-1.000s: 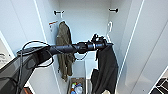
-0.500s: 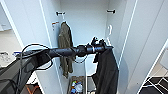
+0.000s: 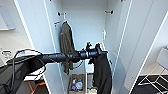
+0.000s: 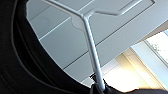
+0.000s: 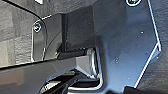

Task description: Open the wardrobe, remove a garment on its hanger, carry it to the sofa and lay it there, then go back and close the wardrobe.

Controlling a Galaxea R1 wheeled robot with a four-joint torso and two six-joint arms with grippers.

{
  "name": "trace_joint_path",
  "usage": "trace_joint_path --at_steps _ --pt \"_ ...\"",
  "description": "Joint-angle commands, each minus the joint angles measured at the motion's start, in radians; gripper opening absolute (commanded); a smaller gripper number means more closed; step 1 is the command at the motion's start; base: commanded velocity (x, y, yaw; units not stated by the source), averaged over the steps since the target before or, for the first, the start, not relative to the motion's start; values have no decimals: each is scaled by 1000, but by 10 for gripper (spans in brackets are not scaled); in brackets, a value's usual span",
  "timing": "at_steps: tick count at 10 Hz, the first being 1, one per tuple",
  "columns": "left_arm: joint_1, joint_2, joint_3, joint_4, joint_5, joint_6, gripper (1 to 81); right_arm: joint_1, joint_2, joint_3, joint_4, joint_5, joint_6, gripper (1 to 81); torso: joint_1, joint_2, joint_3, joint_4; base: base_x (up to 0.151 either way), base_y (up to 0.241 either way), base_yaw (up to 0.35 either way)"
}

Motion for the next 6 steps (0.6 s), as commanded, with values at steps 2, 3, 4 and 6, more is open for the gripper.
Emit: trace_joint_path --at_steps 2,3,4,6 --pt "-132 -62 95 70 -80 28 10 34 6 8 -5 -47 -2 811 0 0 0 0 -129 0 0" --pt "-116 -74 105 83 -83 28 10 36 6 8 -5 -47 -2 811 0 0 0 0 -129 0 0" --pt "-104 -83 116 89 -86 30 10 34 6 8 -5 -47 -2 811 0 0 0 0 -129 0 0" --pt "-93 -103 138 104 -86 30 10 34 6 8 -5 -47 -2 811 0 0 0 0 -129 0 0"
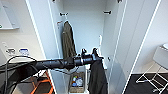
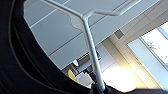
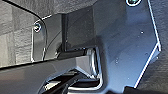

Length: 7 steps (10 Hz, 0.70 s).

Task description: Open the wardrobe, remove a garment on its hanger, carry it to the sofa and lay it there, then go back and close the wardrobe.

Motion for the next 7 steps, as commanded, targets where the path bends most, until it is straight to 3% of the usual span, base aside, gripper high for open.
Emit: trace_joint_path --at_steps 1,4,7 --pt "-176 -8 40 43 -53 21 10 36 6 8 -5 -47 -2 811 0 0 0 0 -112 0 0" --pt "-166 -25 60 45 -64 21 10 36 6 8 -5 -47 -2 811 -1 0 0 0 -81 0 0" --pt "-138 -66 104 63 -76 21 10 33 6 8 -5 -47 -2 811 -2 0 0 0 0 0 0"
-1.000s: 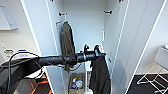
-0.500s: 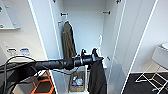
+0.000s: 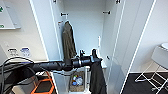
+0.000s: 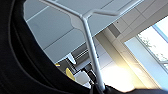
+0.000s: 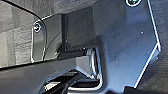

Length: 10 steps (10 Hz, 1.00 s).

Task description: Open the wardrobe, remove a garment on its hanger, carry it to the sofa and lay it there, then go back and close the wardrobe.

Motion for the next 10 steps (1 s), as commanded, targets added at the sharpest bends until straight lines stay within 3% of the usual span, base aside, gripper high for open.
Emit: trace_joint_path --at_steps 1,5,10 --pt "-153 -45 80 47 -57 17 10 32 6 8 -5 -46 -2 811 0 0 0 0 0 0 0" --pt "-66 -133 191 142 -19 15 10 35 6 8 -3 -46 -2 811 0 0 0 0 0 0 0" --pt "35 -162 182 164 32 15 10 41 6 10 -2 -46 -2 811 0 0 0 0 0 0 0"
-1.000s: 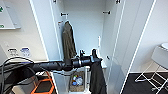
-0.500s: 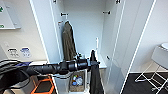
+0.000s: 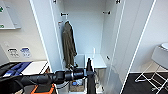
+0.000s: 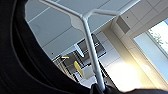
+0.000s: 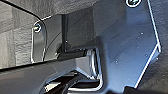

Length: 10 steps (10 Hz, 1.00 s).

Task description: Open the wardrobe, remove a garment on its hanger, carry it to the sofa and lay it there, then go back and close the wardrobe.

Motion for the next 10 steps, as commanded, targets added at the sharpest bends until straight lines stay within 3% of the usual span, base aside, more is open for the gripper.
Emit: trace_joint_path --at_steps 1,10 --pt "-124 -7 30 49 -17 13 10 39 6 11 -2 -44 -2 811 0 0 0 0 0 0 0" --pt "-102 -10 18 53 -34 13 10 36 6 10 -2 -45 -2 811 0 0 0 0 0 0 0"
